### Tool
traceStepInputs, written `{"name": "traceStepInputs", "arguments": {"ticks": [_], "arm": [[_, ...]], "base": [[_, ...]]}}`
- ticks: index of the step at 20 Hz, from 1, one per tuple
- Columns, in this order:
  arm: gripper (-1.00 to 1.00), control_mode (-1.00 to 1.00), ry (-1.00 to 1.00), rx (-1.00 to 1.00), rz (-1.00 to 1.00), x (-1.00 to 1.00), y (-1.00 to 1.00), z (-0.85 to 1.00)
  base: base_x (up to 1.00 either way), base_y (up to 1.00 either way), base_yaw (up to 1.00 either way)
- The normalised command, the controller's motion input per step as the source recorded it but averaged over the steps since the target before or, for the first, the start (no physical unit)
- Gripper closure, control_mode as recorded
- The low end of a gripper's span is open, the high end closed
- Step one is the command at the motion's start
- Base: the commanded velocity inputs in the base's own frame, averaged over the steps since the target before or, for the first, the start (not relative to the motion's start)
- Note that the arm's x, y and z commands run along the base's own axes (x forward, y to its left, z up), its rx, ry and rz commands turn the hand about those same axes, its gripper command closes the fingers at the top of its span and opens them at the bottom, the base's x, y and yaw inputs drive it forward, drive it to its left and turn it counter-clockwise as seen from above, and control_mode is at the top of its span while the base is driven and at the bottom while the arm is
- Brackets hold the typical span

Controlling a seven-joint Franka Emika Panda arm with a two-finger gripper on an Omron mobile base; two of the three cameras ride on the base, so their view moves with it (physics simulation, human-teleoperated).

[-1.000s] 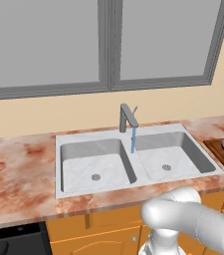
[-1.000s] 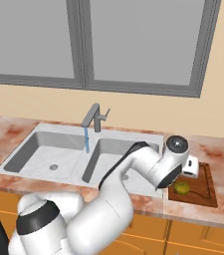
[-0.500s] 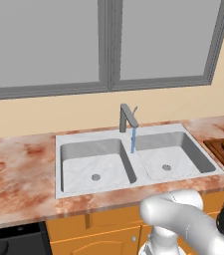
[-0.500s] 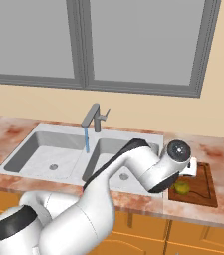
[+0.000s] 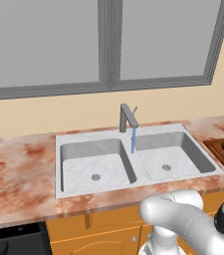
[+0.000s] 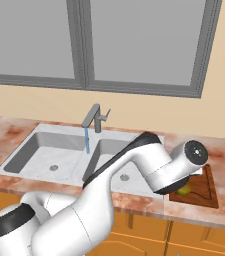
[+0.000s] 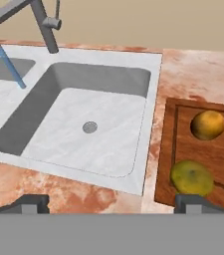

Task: Pick the mango, orange from the sink and place them on the cutting board to airdry. Then turn off the sink faucet.

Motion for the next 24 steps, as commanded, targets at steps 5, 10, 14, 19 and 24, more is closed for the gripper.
{"name": "traceStepInputs", "arguments": {"ticks": [5,10,14,19,24], "arm": [[-1.00,-1.00,-0.18,-0.01,0.18,-0.07,0.47,-0.02],[-1.00,-1.00,-0.31,-0.01,0.06,-0.03,0.58,0.00],[-1.00,-1.00,-0.24,0.00,-0.03,0.00,0.74,0.00],[-1.00,-1.00,-0.14,0.02,-0.01,0.00,0.57,0.09],[-1.00,-1.00,0.00,0.04,0.17,0.00,0.23,-0.02]], "base": [[0.00,0.00,0.00],[0.00,0.00,0.00],[0.00,0.00,0.00],[0.00,0.00,0.00],[0.00,0.00,0.00]]}}
